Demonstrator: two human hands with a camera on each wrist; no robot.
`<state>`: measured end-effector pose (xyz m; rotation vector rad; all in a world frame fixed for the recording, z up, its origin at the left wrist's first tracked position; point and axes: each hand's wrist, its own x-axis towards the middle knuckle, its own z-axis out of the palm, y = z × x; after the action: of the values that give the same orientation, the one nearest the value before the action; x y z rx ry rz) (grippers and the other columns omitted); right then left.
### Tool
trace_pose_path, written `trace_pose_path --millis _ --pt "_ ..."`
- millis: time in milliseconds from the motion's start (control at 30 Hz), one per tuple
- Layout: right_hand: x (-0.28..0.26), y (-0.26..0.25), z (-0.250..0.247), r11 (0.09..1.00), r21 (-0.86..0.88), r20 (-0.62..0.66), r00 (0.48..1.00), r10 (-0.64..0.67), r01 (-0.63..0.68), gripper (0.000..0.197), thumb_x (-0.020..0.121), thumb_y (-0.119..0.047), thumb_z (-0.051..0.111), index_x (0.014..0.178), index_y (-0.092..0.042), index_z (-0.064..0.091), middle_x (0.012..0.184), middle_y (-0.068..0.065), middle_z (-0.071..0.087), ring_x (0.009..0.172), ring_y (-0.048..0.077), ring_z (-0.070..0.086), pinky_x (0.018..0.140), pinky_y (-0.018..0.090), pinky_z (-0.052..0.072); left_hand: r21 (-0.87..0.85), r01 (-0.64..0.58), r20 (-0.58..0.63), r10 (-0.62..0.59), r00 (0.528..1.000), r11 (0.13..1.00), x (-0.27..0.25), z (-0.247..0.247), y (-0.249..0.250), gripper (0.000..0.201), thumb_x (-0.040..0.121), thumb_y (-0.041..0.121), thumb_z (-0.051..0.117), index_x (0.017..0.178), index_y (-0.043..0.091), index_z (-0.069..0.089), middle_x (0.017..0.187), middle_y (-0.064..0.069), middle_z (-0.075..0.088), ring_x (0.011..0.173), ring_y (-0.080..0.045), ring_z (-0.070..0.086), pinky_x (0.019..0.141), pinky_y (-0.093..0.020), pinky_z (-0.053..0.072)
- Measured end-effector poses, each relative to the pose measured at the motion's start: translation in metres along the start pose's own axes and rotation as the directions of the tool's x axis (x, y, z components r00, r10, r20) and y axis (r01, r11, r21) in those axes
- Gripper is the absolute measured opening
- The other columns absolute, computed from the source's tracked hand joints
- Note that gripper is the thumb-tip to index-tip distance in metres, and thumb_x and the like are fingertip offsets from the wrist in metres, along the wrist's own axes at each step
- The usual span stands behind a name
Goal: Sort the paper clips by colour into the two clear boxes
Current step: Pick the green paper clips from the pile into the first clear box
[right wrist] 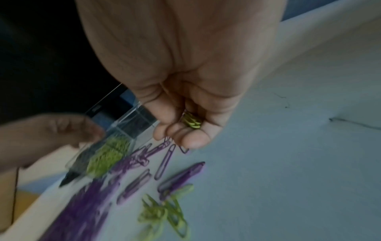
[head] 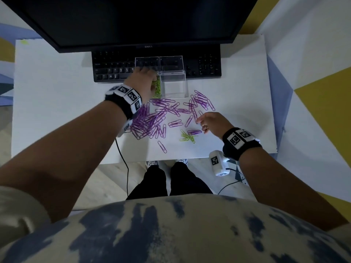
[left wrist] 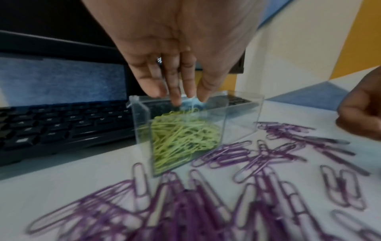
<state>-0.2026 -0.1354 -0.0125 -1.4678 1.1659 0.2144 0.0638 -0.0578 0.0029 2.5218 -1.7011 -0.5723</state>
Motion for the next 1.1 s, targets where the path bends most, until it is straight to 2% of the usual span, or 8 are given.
trace_pose_path --millis 100,167,300,433,700,900,1033,1100 --pt "-0.003 0.007 0.007 0.937 -0.331 0.027 0.994 -0.110 0.113 0.013 0.088 -0.013 0.056 0.094 -0.008 0.066 0.083 0.005 0.059 0.077 0.019 0.055 0.068 0.026 0.042 0.074 -0.026 -0.127 0.035 0.991 0.997 -0.019 0.003 0.023 0.028 0.088 0.026 0.054 0.111 0.010 0.056 0.121 -0.009 0.054 0.118 -0.031 0.043 0.103 -0.045 0.038" --pt "-0.003 0.014 0.013 0.874 -0.451 0.055 0.983 -0.177 0.182 0.009 0.086 -0.015 0.063 0.094 -0.011 0.064 0.084 0.000 0.056 0.081 0.018 0.054 0.071 0.024 0.038 -0.002 -0.115 -0.103 0.115 0.988 0.993 -0.038 0.016 0.045 0.023 0.087 0.025 0.054 0.104 0.011 0.059 0.111 -0.007 0.056 0.111 -0.028 0.047 0.097 -0.040 0.042" --pt "0.000 0.020 0.018 0.874 -0.456 -0.052 0.975 -0.217 0.170 0.007 0.088 -0.014 0.062 0.092 -0.009 0.064 0.085 0.000 0.055 0.081 0.018 0.052 0.072 0.024 0.038 -0.188 -0.253 0.122 0.278 0.953 0.949 -0.073 0.053 0.082 0.007 0.086 0.017 0.056 0.090 0.014 0.061 0.096 -0.003 0.055 0.095 -0.020 0.049 0.082 -0.038 0.049" --pt "0.003 0.023 0.012 0.904 -0.412 -0.153 0.970 -0.189 0.112 0.009 0.089 -0.014 0.058 0.097 -0.010 0.060 0.086 0.000 0.055 0.081 0.018 0.053 0.074 0.024 0.038 -0.220 -0.211 0.250 0.264 0.932 0.953 -0.084 0.077 0.095 0.023 0.090 0.021 0.056 0.111 0.015 0.061 0.114 -0.003 0.052 0.112 -0.020 0.048 0.088 -0.035 0.047" --pt "-0.008 0.030 0.026 0.862 -0.467 -0.086 0.960 -0.268 0.199 0.019 0.083 -0.022 0.070 0.094 -0.009 0.063 0.086 -0.004 0.051 0.081 0.013 0.049 0.074 0.024 0.039 0.007 -0.382 0.244 0.369 0.897 0.924 -0.080 0.091 0.087 0.031 0.091 0.023 0.052 0.118 0.008 0.053 0.121 -0.009 0.046 0.113 -0.026 0.046 0.087 -0.036 0.044" --pt "-0.010 0.032 0.042 0.837 -0.530 -0.099 0.970 -0.223 0.138 0.020 0.086 -0.023 0.066 0.098 -0.007 0.061 0.108 0.011 0.059 0.099 0.026 0.057 0.086 0.036 0.047 0.136 -0.327 0.302 0.275 0.913 0.935 -0.084 0.099 0.088 0.046 0.088 0.023 0.056 0.126 0.000 0.046 0.124 -0.015 0.046 0.115 -0.030 0.047 0.088 -0.039 0.047" --pt "-0.009 0.027 0.046 0.827 -0.550 -0.131 0.967 -0.220 0.113 0.018 0.091 -0.019 0.056 0.093 -0.002 0.061 0.102 0.016 0.058 0.093 0.032 0.058 0.077 0.035 0.045 0.069 -0.286 0.265 0.259 0.929 0.956 -0.086 0.099 0.093 0.037 0.086 0.016 0.035 0.100 -0.006 0.062 0.094 -0.024 0.063 0.085 -0.041 0.064 0.063 -0.042 0.055" --pt "-0.007 0.025 0.049 0.814 -0.569 -0.128 0.964 -0.232 0.120 0.015 0.091 -0.018 0.053 0.088 -0.004 0.058 0.098 0.017 0.057 0.091 0.034 0.056 0.071 0.033 0.040 0.065 -0.282 0.254 0.257 0.932 0.957 -0.085 0.097 0.095 0.033 0.089 0.015 0.038 0.108 -0.004 0.058 0.103 -0.023 0.061 0.095 -0.040 0.062 0.071 -0.042 0.054"
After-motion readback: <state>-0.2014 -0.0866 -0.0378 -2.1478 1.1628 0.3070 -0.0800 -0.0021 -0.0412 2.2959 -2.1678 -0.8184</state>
